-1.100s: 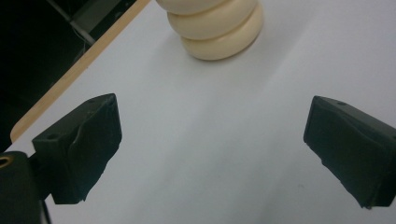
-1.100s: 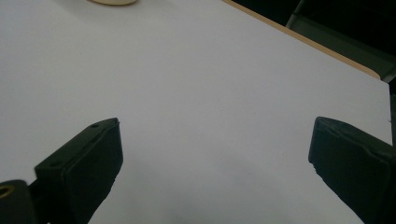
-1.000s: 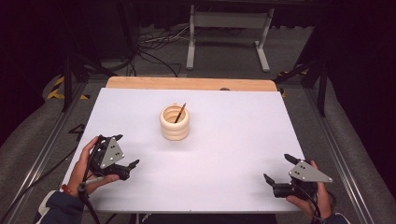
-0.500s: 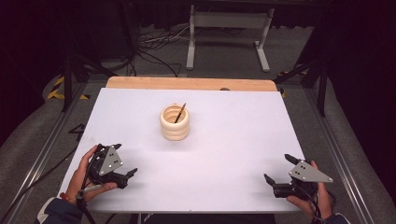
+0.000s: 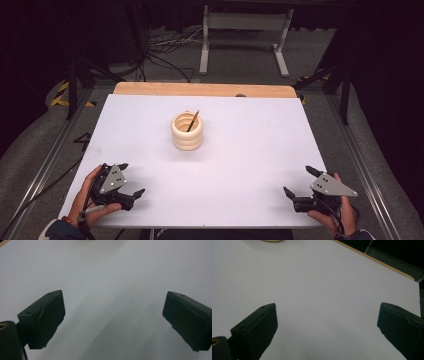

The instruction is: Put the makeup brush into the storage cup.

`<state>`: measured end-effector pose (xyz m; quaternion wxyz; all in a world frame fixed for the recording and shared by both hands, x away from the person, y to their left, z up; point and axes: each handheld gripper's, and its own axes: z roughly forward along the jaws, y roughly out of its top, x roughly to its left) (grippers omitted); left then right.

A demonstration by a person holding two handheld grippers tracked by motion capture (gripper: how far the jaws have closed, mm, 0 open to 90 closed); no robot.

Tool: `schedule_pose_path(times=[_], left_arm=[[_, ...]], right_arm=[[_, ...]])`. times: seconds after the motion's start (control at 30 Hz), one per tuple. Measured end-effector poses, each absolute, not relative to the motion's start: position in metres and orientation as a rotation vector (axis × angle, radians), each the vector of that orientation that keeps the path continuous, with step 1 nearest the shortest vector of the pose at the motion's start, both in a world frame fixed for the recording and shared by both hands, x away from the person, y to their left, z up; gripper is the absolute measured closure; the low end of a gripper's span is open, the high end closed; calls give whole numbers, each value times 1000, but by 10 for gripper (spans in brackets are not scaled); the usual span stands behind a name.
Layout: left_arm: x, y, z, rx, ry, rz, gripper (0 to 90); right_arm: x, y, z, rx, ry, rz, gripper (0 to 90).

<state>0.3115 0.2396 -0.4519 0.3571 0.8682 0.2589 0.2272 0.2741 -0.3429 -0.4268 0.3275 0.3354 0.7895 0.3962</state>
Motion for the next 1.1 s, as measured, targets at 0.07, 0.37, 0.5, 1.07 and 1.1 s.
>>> schedule_pose_path(times=[0.07,0.37,0.5,1.07,1.1], left_arm=[[310,242,-454,2238,678,564,54],[310,243,-455,2223,692,553,57],[311,244,-454,2205,702,545,57],[312,246,-451,2180,695,529,58],[313,245,-451,2177,698,526,58]], right_arm=[[275,-343,-428,881,2071,1035,35],[274,-342,-430,874,2081,1027,35],[273,-344,-430,879,2078,1031,35],[269,-340,-428,876,2081,1017,35],[269,-340,-428,876,2081,1019,35]])
